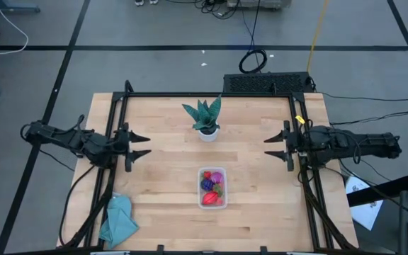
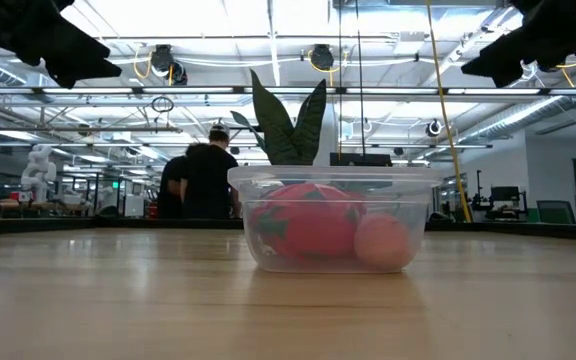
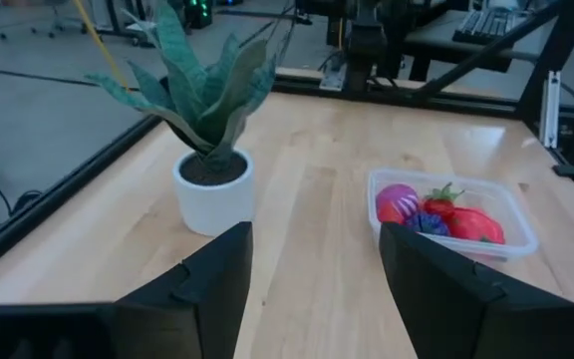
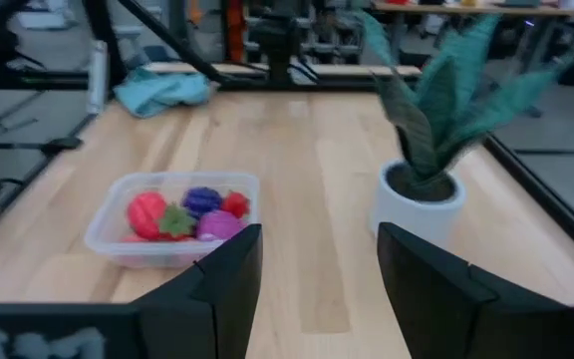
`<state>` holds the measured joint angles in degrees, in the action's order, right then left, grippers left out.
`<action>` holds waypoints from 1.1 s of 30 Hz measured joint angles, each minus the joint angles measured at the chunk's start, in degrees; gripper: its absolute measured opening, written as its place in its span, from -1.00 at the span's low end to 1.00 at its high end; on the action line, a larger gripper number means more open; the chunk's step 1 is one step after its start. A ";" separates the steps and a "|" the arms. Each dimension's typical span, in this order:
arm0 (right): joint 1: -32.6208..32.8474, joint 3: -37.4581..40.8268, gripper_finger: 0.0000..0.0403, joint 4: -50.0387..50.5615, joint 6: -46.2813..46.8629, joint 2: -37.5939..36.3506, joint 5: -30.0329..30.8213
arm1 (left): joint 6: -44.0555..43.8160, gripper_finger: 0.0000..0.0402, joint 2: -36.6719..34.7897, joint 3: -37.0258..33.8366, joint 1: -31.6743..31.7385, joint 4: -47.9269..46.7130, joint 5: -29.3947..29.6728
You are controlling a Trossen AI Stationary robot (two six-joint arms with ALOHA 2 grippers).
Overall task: Pick and placing Produce into tupperware
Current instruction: Return to Home Position
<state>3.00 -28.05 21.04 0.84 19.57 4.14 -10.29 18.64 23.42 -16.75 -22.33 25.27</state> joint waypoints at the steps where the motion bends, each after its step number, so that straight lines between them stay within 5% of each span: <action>1: -0.74 0.00 -0.05 0.65 -0.03 -0.18 0.02 | 0.39 0.12 -0.72 -0.02 0.24 -0.06 -0.01; 22: -3.76 0.02 -0.05 3.81 -0.23 -7.98 -7.62 | 1.40 0.12 -13.41 -9.85 0.76 5.56 -3.00; 33: -3.80 3.32 -0.05 0.14 -0.97 -9.34 -11.29 | 2.52 0.12 -13.96 -12.39 0.76 7.86 -4.29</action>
<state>-0.80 -24.73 21.18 -0.13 10.23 -7.15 -7.77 4.69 11.03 -15.99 -14.48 20.98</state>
